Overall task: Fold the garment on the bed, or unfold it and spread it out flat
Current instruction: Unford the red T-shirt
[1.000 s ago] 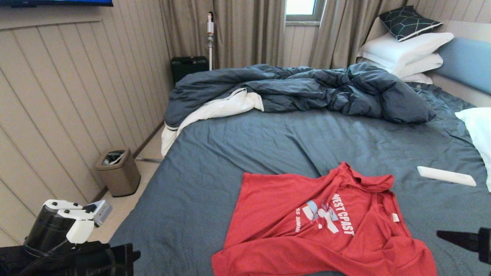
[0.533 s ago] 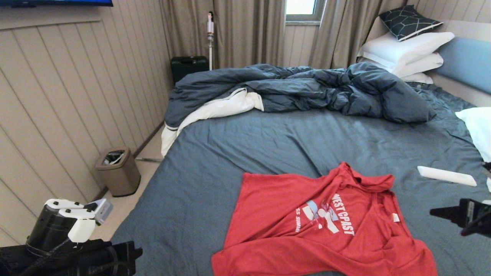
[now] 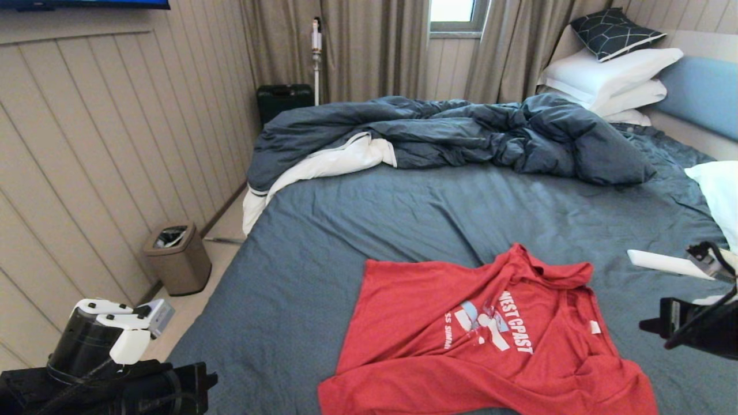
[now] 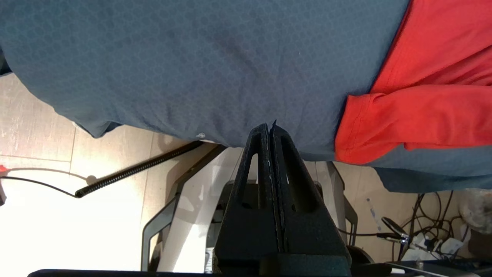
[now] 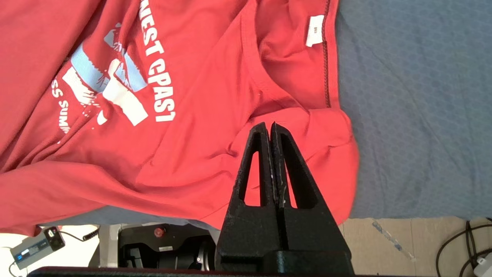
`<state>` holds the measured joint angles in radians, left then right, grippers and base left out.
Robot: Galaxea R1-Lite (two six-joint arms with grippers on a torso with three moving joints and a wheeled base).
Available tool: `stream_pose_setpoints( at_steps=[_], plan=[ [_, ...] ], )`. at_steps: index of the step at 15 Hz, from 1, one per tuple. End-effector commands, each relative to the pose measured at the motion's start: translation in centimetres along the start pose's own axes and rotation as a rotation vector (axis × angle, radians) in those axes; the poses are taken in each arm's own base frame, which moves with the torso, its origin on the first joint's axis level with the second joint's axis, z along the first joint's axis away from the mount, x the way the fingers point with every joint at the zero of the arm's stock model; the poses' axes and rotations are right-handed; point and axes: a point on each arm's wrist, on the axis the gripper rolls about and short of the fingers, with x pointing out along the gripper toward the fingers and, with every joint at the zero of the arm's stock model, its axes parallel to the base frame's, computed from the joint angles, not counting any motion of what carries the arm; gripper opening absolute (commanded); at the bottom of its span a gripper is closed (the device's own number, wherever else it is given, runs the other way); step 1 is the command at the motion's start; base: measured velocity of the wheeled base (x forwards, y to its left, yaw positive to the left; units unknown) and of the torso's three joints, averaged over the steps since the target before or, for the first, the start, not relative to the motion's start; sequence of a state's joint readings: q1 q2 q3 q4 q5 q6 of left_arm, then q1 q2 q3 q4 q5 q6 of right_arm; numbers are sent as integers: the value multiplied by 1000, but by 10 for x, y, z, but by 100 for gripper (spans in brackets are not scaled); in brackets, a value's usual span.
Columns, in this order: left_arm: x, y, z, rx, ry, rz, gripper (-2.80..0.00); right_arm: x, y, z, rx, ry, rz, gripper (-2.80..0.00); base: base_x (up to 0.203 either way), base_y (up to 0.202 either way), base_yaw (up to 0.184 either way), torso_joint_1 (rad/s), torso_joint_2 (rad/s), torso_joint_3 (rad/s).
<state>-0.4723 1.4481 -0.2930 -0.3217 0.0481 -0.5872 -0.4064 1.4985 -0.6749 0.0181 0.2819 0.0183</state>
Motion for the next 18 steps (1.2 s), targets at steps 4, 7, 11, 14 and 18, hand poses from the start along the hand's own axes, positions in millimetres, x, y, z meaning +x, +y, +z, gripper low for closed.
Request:
stream_pose_setpoints(
  at_steps=[4, 7, 11, 14, 18],
  plan=[
    [1, 0, 0, -3, 1, 0, -280, 2, 1, 0, -4, 5, 3, -280, 0, 0, 0, 0, 0, 0],
    [0, 0, 0, -2, 1, -2, -280, 0, 1, 0, -4, 1, 2, -280, 0, 0, 0, 0, 0, 0],
    [0, 0, 0, -2, 1, -2, -280, -2, 1, 0, -10, -7, 2, -280, 0, 0, 0, 0, 0, 0],
    [1, 0, 0, -2, 2, -1, -280, -2, 1, -1, -7, -8, 1, -280, 0, 0, 0, 0, 0, 0],
    [0, 0, 0, -2, 0, -2, -280, -2, 1, 1, -11, -14, -1, -280, 0, 0, 0, 0, 0, 0]
  ],
)
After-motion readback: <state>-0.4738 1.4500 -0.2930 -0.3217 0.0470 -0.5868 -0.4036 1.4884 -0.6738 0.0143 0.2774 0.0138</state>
